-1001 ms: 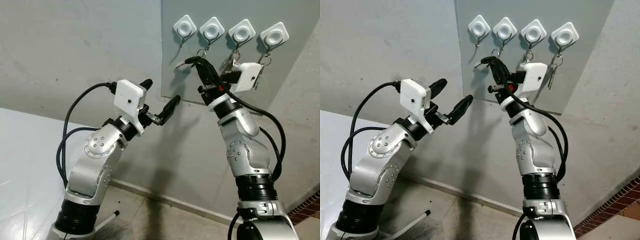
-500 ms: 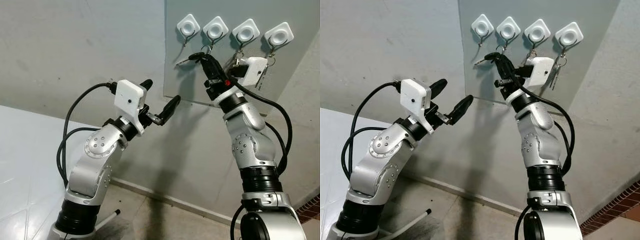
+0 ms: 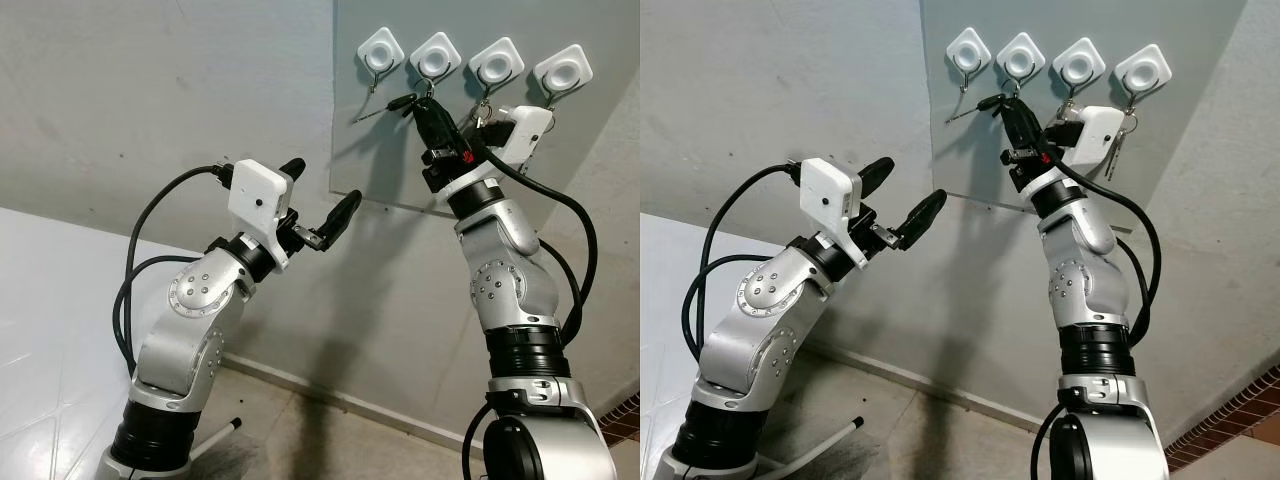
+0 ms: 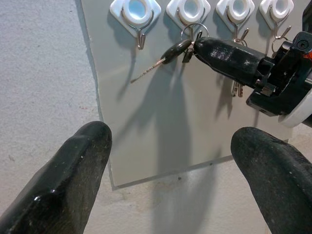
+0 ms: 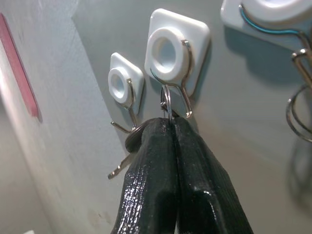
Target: Hang keys on a hook
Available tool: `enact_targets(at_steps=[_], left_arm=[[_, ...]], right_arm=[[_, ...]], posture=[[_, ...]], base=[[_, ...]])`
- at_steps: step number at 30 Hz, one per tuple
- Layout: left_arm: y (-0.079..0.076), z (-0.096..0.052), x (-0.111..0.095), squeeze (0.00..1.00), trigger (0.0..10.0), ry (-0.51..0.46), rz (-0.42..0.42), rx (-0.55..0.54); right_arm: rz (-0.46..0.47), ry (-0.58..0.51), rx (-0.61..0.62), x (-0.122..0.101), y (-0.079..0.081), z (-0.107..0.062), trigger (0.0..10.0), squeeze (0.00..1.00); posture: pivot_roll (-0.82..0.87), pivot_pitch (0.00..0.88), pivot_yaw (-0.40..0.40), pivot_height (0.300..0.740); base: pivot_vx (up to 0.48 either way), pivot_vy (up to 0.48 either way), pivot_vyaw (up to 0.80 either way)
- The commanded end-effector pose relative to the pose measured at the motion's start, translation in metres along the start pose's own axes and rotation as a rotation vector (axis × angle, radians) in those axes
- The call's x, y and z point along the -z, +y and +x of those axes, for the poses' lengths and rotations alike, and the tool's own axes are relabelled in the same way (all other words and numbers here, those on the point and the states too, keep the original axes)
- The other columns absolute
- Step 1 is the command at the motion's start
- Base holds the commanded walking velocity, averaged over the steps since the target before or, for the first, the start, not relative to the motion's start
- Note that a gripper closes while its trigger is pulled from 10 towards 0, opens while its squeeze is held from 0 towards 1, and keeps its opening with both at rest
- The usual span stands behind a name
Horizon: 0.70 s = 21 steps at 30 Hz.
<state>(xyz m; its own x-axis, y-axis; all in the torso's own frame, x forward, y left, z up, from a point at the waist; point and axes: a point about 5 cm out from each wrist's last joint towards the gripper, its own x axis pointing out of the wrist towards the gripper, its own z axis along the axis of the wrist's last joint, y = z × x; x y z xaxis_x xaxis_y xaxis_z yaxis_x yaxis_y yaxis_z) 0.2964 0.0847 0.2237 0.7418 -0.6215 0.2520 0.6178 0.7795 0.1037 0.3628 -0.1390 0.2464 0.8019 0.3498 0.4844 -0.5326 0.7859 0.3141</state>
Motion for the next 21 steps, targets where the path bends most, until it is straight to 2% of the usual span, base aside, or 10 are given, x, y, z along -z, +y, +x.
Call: enact_targets(at_steps=[1,10,21], left_arm=[[0.0,-0.001,-0.003,0.0,10.0,-0.003,0.0,-0.004],[0.0,-0.001,-0.003,0.0,10.0,-0.004,-0.001,-0.005],[0.001,-0.002,-0.003,0.0,10.0,-0.005,-0.001,-0.017]], right_arm=[[0.022,-0.02,-0.007,-0.005,0.0,0.001,10.0,0.0],[0.164,0.028,0.011,0.009,-0.003,-0.008,10.0,0.0],[0.181,0.082,0.023,0.026,-0.002,-0.021,10.0,0.0]], posture=[[0.02,0.014,0.048,0.74],[0.03,0.011,0.046,0.74],[0.03,0.009,0.044,0.74]], base=[[0.0,0.0,0.0],[0.0,0.0,0.0],[0.0,0.0,0.0]])
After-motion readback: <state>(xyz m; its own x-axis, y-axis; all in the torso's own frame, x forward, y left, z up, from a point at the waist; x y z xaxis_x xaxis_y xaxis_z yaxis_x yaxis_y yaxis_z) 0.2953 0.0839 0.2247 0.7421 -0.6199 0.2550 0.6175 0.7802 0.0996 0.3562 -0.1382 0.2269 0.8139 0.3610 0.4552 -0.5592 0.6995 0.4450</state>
